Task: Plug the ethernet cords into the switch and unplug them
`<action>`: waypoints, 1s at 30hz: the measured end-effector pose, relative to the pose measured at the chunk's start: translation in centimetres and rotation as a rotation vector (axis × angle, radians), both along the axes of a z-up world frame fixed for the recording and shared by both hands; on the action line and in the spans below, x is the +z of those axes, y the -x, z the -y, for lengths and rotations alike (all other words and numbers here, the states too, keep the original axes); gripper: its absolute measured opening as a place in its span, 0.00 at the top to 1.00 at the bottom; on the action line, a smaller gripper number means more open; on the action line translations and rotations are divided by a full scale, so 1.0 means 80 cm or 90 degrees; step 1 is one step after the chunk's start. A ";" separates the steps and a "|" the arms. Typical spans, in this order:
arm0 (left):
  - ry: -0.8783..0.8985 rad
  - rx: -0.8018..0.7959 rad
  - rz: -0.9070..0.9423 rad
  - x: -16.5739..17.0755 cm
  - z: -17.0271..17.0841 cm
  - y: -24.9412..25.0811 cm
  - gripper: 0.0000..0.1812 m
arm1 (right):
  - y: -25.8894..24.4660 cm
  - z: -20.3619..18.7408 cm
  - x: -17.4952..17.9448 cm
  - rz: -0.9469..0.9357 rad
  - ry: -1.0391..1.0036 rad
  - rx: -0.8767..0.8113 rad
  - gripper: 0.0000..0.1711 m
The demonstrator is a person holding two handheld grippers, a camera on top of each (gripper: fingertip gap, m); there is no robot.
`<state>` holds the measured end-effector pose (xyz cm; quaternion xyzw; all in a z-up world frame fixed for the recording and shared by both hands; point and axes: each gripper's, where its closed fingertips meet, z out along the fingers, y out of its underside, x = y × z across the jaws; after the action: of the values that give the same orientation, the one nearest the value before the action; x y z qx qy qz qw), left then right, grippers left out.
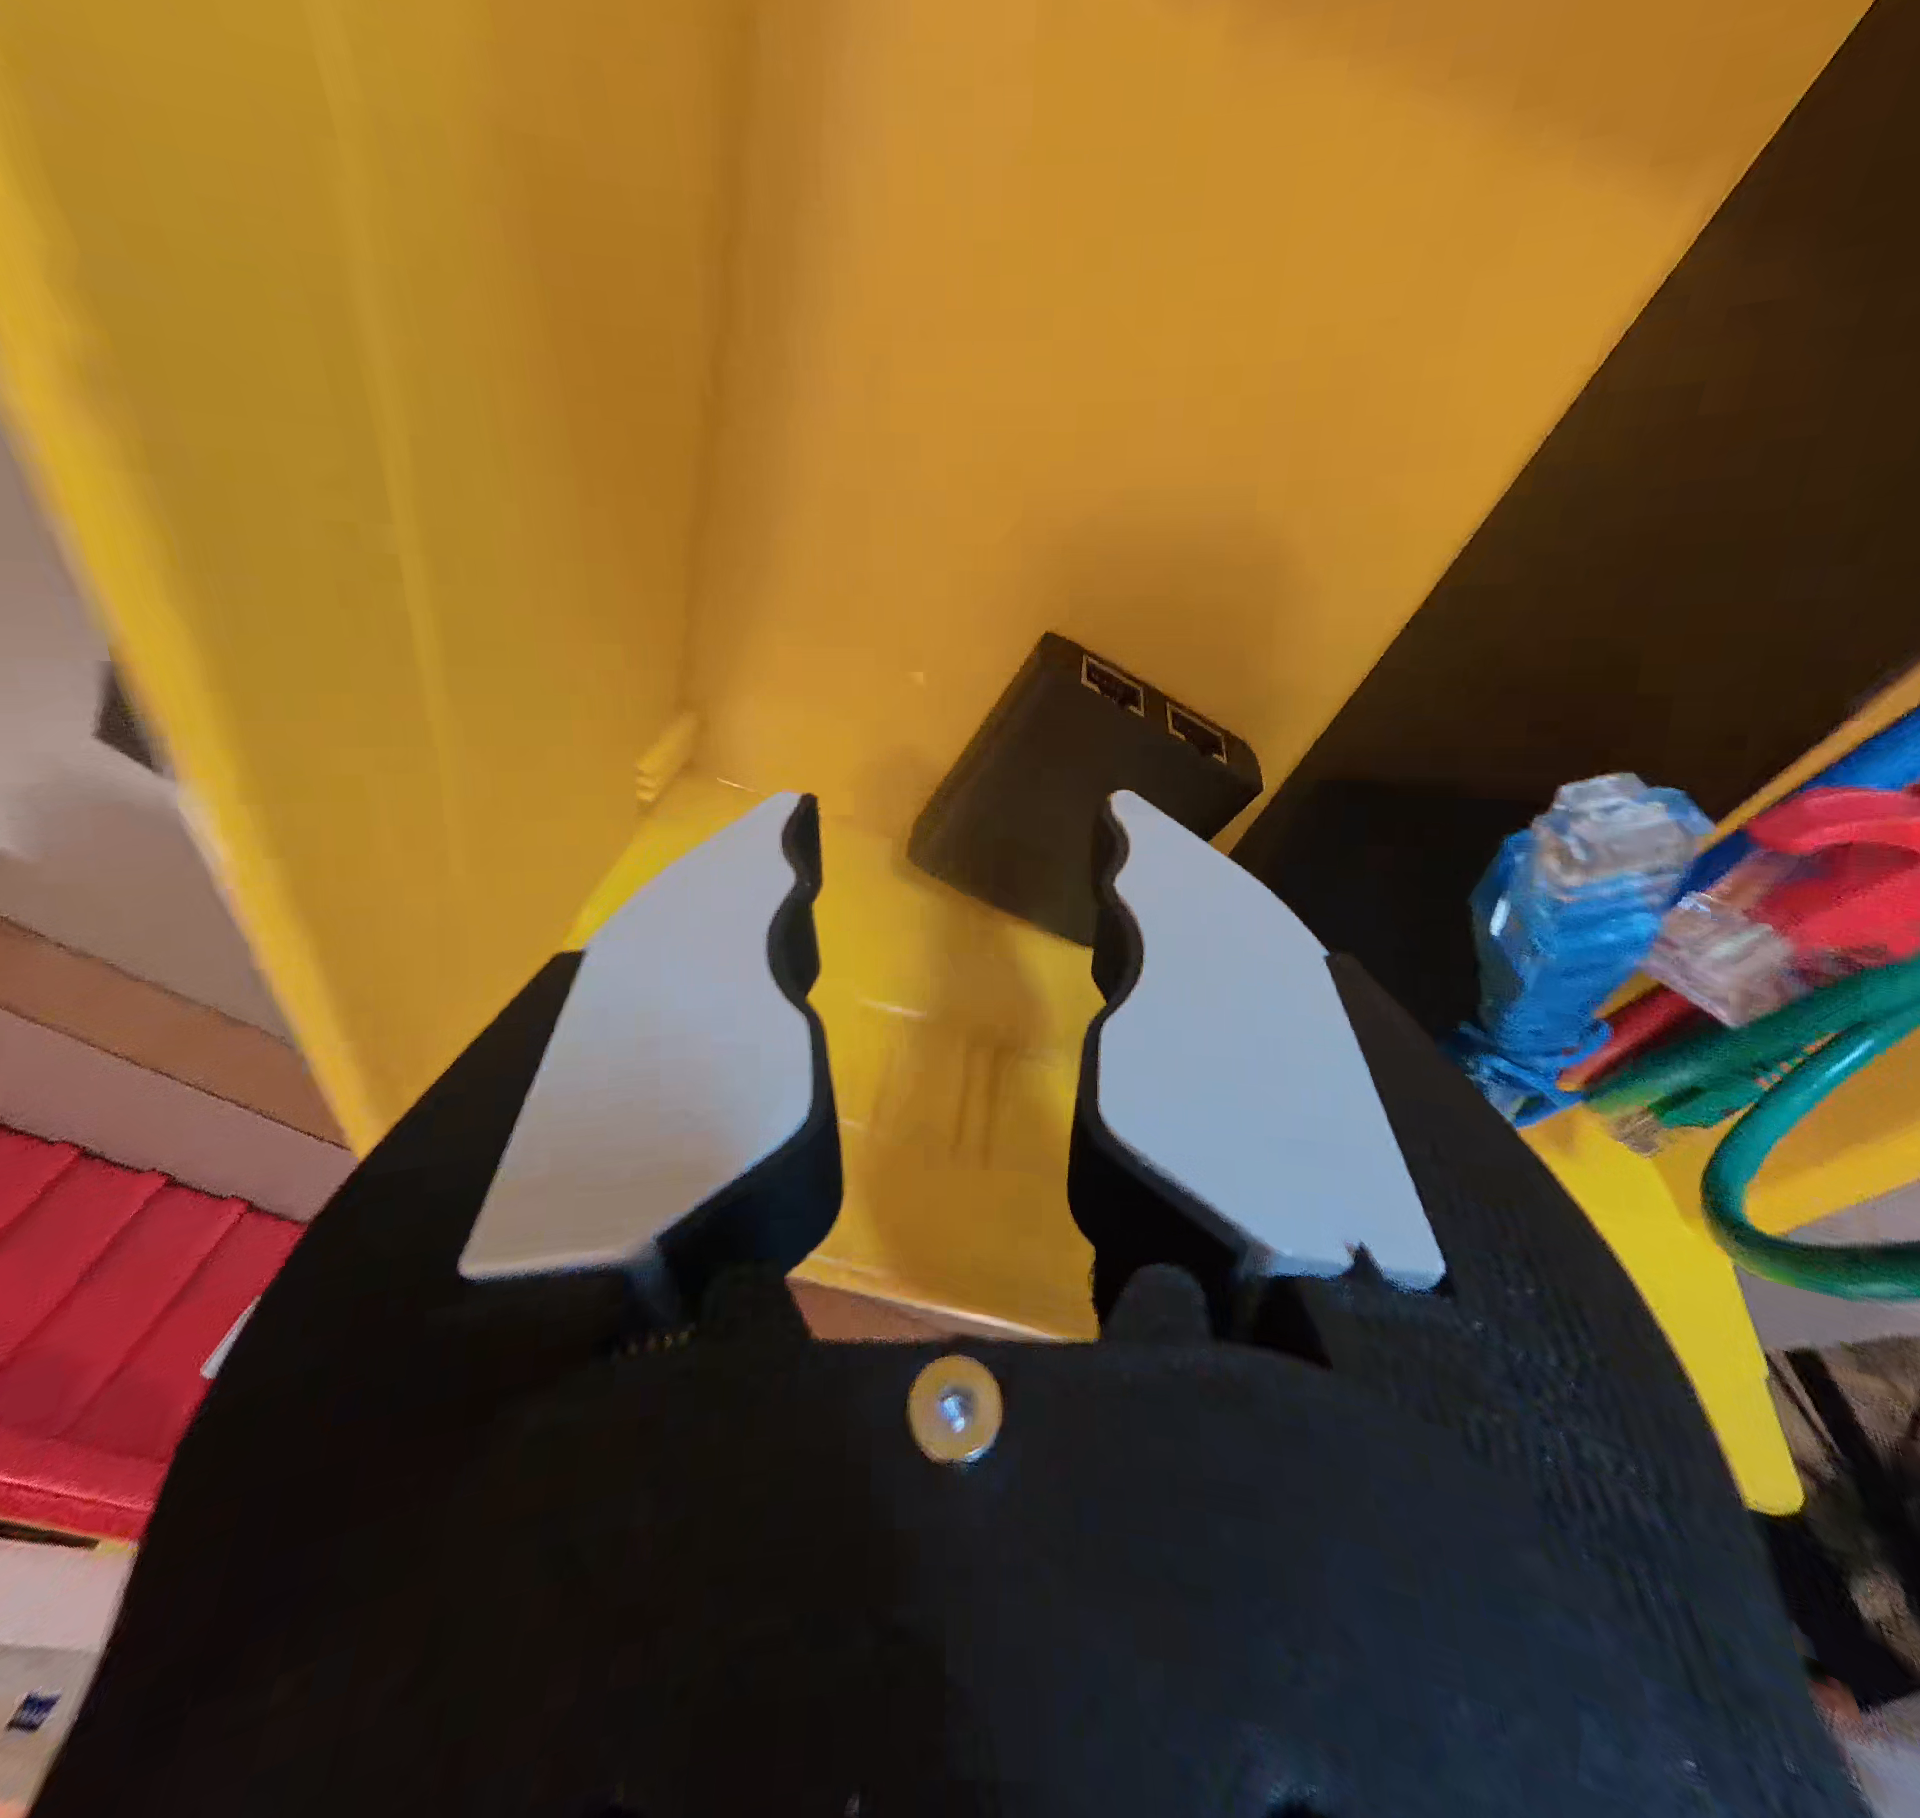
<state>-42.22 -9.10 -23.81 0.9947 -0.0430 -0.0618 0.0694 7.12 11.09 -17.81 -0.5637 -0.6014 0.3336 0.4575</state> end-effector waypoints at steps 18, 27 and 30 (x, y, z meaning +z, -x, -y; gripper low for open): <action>0.068 -0.053 0.188 -0.038 0.025 -0.036 0.68 | 0.008 -0.008 -0.031 0.041 0.053 -0.003 0.80; 0.040 -0.121 0.120 -0.045 0.002 -0.025 0.68 | 0.008 -0.007 -0.032 0.045 0.049 -0.006 0.80; 0.008 -0.126 0.109 -0.046 -0.007 -0.021 0.67 | 0.007 -0.007 -0.031 0.043 0.047 -0.007 0.80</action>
<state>-40.51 -8.55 -27.45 0.9868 -0.1469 0.0171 0.0657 6.56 11.66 -20.29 -0.5945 -0.6007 0.3334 0.4177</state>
